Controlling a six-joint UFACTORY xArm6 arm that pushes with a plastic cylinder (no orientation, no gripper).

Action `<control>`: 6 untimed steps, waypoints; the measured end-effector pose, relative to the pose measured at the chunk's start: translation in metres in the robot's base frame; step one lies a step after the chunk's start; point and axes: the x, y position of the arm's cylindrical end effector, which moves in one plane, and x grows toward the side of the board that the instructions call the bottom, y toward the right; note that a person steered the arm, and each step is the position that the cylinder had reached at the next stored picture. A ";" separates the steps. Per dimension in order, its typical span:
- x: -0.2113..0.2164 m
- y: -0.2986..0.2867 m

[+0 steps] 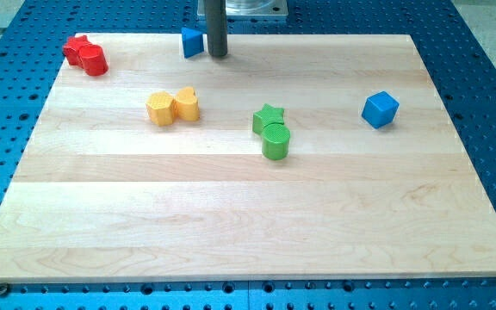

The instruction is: Push the triangle towards the red circle

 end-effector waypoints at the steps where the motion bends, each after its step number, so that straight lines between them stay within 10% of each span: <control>1: -0.004 -0.037; 6: -0.020 -0.088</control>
